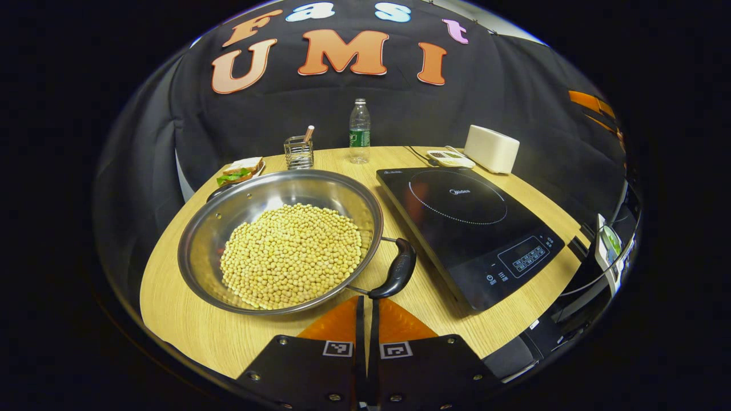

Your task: First push the handle of the pot to place it horizontally, then grasp the pot with both hands and set it on the induction cooktop.

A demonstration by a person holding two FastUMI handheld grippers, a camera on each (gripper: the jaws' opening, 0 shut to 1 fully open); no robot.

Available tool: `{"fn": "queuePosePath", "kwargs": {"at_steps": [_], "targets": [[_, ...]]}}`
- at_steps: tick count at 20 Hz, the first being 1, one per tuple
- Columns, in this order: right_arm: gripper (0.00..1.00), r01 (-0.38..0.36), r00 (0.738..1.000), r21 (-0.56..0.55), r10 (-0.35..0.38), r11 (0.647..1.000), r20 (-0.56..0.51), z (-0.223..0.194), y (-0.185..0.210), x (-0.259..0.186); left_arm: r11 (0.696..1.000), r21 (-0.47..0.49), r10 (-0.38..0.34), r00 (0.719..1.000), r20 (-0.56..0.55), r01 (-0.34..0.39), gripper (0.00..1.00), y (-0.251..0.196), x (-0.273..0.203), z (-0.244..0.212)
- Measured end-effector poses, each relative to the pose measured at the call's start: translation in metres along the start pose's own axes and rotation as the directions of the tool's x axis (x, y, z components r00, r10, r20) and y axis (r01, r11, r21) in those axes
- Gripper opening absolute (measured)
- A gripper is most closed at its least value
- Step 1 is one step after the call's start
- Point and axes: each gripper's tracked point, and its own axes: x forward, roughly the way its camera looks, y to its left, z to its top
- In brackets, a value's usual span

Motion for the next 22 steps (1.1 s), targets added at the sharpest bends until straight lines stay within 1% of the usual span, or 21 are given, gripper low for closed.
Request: {"fn": "queuePosePath", "kwargs": {"at_steps": [4,5,7,8,14,19,21,22], "targets": [[0.95,0.002,1.000,0.006,-0.002,1.000,-0.010,-0.006,-0.003,0.002,1.000,0.016,0.001,1.000,0.003,-0.001,0.02,-0.006,0.012,0.006],[1.00,0.001,1.000,0.004,-0.001,1.000,-0.014,-0.008,-0.003,0.002,1.000,0.019,0.000,1.000,0.003,0.000,0.02,-0.006,0.014,0.007],[1.00,0.003,1.000,0.001,-0.003,1.000,-0.024,-0.010,-0.006,0.005,1.000,0.020,-0.007,1.000,0.003,0.007,0.02,-0.009,0.018,0.009],[0.95,0.006,1.000,0.001,-0.006,1.000,-0.024,-0.010,-0.007,0.005,1.000,0.019,-0.011,1.000,0.004,0.011,0.02,-0.010,0.021,0.010],[0.95,0.011,1.000,0.024,-0.010,1.000,-0.026,-0.012,-0.007,0.006,1.000,-0.002,-0.029,1.000,0.010,0.029,0.02,-0.014,0.035,0.017],[0.95,0.013,0.999,-0.006,-0.013,1.000,-0.039,-0.018,-0.007,0.012,0.997,-0.065,-0.036,0.999,0.013,0.036,0.02,-0.017,0.047,0.027],[0.95,0.013,0.999,-0.007,-0.014,1.000,-0.044,-0.021,-0.008,0.014,0.997,-0.064,-0.032,0.999,0.015,0.033,0.04,-0.018,0.055,0.029],[0.95,0.014,0.999,-0.005,-0.014,1.000,-0.046,-0.022,-0.009,0.015,0.998,-0.060,-0.028,1.000,0.014,0.029,0.03,-0.020,0.058,0.030]]}}
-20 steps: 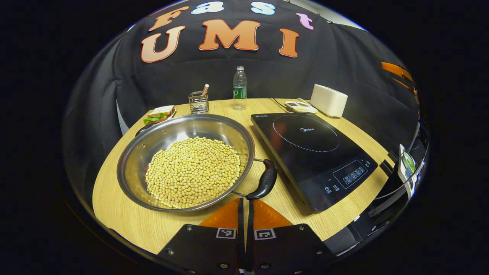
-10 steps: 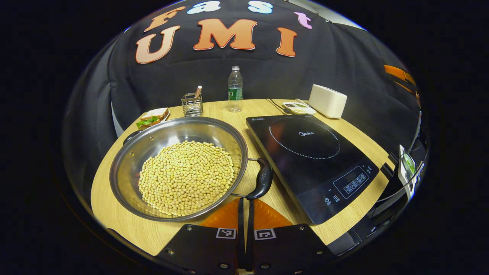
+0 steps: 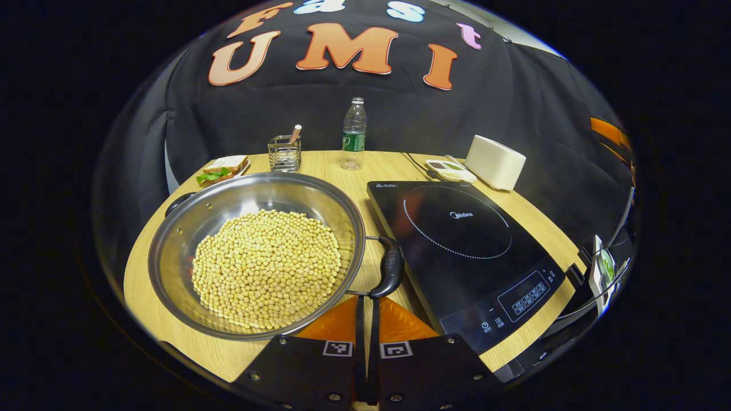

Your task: First push the handle of the pot to place it horizontally, then grasp the pot with both hands and set it on the induction cooktop.

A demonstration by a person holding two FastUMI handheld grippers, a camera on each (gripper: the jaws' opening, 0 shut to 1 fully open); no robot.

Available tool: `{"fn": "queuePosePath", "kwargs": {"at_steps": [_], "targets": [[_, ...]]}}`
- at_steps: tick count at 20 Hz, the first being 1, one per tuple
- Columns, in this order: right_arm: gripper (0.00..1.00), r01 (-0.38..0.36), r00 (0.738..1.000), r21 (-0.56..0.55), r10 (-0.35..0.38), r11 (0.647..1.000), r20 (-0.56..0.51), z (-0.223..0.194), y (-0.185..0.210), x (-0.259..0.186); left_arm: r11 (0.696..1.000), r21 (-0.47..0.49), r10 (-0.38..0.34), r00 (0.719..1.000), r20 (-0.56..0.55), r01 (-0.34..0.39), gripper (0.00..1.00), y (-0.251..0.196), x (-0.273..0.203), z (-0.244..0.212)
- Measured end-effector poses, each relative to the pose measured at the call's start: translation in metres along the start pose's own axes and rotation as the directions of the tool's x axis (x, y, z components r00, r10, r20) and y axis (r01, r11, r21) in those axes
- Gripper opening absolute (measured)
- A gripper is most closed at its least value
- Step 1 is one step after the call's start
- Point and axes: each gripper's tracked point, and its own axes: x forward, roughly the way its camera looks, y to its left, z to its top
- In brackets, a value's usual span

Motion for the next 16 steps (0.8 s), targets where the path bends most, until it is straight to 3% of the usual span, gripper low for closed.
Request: {"fn": "queuePosePath", "kwargs": {"at_steps": [2,4,16], "targets": [[1.00,0.003,1.000,-0.002,-0.003,1.000,-0.006,-0.003,-0.001,0.003,1.000,0.010,0.001,1.000,0.000,-0.001,0.02,-0.002,0.005,0.003],[0.95,0.007,1.000,-0.003,-0.007,1.000,-0.011,-0.006,-0.004,0.007,1.000,0.012,-0.001,1.000,0.000,0.001,0.02,-0.005,0.011,0.006],[0.95,0.018,0.999,0.006,-0.018,1.000,-0.048,-0.022,-0.007,0.025,1.000,-0.007,-0.010,1.000,0.001,0.010,0.02,-0.014,0.046,0.028]]}}
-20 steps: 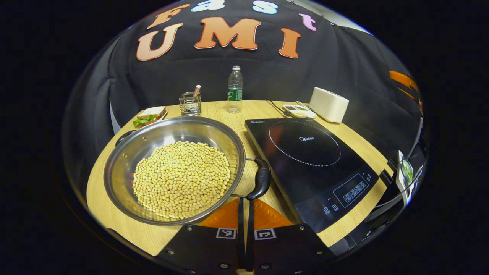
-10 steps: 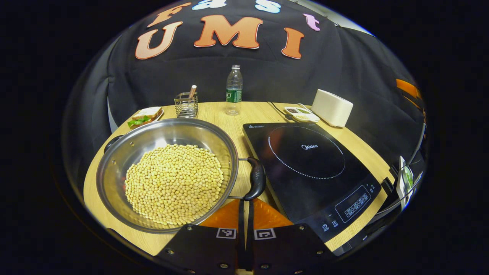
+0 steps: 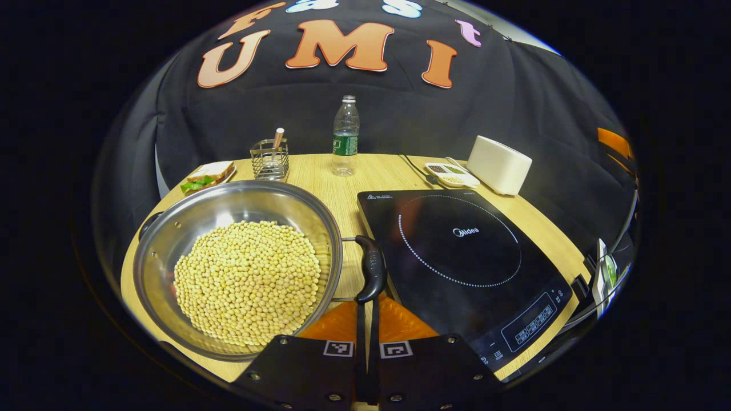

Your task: First push the handle of the pot to place it horizontally, then grasp the pot with both hands and set it on the induction cooktop.

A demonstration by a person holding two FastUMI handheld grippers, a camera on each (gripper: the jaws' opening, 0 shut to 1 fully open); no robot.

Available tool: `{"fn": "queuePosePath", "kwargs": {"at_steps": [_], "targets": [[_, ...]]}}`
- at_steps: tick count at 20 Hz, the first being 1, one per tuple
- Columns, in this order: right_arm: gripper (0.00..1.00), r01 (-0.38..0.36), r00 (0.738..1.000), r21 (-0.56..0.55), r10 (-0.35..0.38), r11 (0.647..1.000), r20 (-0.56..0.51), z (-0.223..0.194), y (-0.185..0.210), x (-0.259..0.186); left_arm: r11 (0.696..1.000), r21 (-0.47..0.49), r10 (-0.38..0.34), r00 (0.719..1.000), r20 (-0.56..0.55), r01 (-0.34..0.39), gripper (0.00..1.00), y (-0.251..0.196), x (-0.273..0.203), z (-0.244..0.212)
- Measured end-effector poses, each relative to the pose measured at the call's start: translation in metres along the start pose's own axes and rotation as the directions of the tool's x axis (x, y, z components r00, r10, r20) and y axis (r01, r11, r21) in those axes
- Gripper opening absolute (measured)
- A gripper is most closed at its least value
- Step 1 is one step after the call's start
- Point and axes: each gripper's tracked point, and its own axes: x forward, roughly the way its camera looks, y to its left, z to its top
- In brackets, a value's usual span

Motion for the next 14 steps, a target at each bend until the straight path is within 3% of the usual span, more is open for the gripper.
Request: {"fn": "queuePosePath", "kwargs": {"at_steps": [14], "targets": [[0.95,0.000,1.000,-0.008,0.000,1.000,-0.003,0.001,0.016,0.004,0.994,-0.113,0.002,1.000,0.027,0.001,0.02,0.000,0.030,0.021]]}}
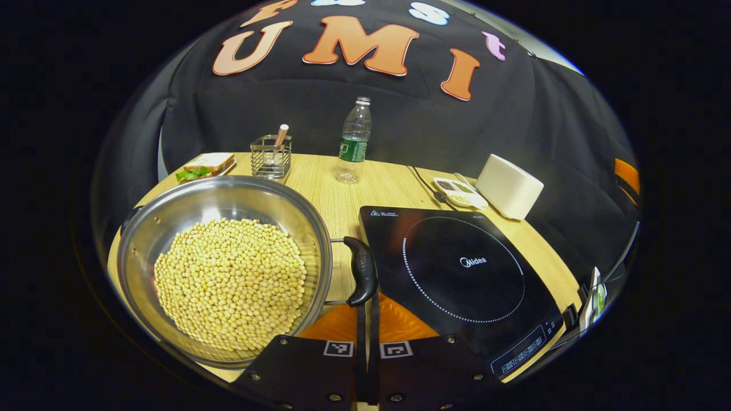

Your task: First push the handle of the pot to place it horizontally, then grasp the pot with both hands and set it on the induction cooktop.

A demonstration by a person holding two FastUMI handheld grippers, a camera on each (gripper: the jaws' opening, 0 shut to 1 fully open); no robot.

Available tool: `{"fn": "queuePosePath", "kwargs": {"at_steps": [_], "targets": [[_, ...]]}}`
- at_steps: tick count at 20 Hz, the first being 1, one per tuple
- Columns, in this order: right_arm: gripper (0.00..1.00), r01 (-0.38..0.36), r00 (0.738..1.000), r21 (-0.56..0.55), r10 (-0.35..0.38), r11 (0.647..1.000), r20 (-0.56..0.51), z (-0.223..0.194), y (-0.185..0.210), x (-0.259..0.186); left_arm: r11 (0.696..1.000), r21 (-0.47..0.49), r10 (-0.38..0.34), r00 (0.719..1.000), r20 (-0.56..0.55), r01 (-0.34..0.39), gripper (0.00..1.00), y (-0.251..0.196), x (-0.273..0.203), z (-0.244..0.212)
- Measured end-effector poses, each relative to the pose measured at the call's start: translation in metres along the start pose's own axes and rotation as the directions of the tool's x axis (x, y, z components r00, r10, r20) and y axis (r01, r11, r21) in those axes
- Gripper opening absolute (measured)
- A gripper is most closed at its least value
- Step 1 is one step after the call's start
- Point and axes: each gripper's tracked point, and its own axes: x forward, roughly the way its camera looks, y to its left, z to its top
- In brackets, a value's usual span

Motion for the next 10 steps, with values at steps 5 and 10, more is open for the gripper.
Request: {"fn": "queuePosePath", "kwargs": {"at_steps": [5,10], "targets": [[0.95,-0.007,1.000,0.017,0.007,1.000,-0.001,0.002,0.015,-0.005,1.000,-0.002,0.005,1.000,0.002,-0.005,0.02,0.000,0.003,0.002],[0.95,-0.028,1.000,0.041,0.028,0.999,-0.002,0.004,0.043,-0.014,0.999,-0.029,-0.028,0.999,0.040,0.029,0.02,-0.004,-0.020,0.008]]}}
